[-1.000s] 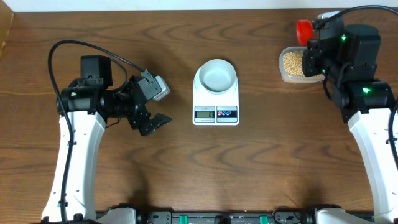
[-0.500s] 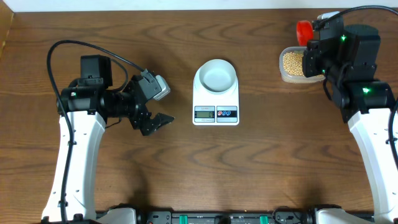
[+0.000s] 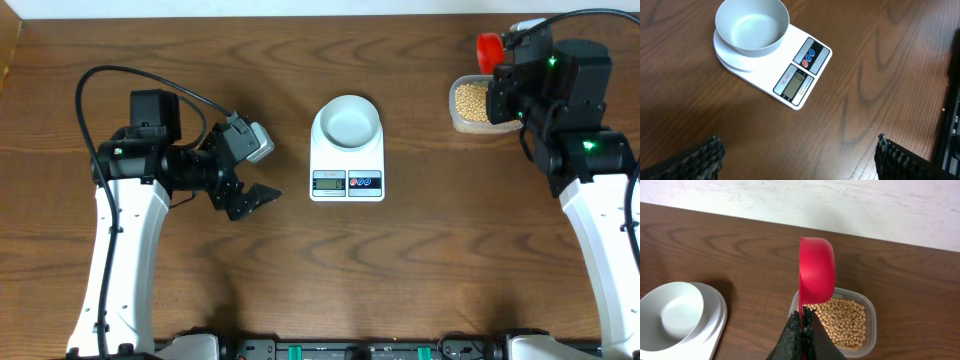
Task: Scoop item into bowl and weigh 50g on scale
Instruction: 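Position the red scoop above the soybeans with the right gripper, then lower the red scoop into the soybean tub with the right gripper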
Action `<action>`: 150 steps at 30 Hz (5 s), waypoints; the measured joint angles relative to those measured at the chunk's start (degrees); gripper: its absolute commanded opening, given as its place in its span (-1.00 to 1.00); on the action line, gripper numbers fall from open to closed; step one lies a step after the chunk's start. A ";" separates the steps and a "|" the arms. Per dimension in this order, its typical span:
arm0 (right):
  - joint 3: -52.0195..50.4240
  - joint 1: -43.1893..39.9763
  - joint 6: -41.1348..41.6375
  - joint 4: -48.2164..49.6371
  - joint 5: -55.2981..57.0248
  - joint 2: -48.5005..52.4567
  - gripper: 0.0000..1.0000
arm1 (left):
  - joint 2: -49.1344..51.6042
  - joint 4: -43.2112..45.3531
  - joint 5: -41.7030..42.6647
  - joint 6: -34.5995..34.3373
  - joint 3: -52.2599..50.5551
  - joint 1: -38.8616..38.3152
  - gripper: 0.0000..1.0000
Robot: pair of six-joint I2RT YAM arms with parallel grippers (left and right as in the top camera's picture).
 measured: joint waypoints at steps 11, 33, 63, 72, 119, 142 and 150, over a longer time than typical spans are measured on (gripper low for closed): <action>0.02 0.00 -0.17 -0.70 0.00 0.07 -0.99 | 0.00 -0.02 0.04 0.00 0.00 0.00 0.96; 0.33 -0.76 -9.49 -4.39 19.12 12.57 -0.98 | 0.00 -0.04 0.22 0.00 0.00 0.00 0.96; 0.44 -2.56 -10.23 -2.49 15.85 21.51 -0.98 | 0.00 -0.04 0.22 0.00 0.00 0.00 0.96; 0.44 -2.84 -7.56 -2.91 8.83 21.59 -0.98 | 0.00 -0.04 0.22 0.00 0.00 0.00 0.96; 1.53 -16.98 9.90 -6.60 -20.48 26.95 -0.98 | 0.00 -0.04 0.22 0.00 0.00 0.00 0.96; 1.53 -22.67 15.08 -6.25 -29.31 29.07 -0.98 | 0.00 -0.04 0.22 0.00 0.00 0.00 0.96; 1.51 -22.77 15.87 -5.81 -30.53 29.14 -0.98 | 0.00 -0.04 0.22 0.00 0.00 0.00 0.96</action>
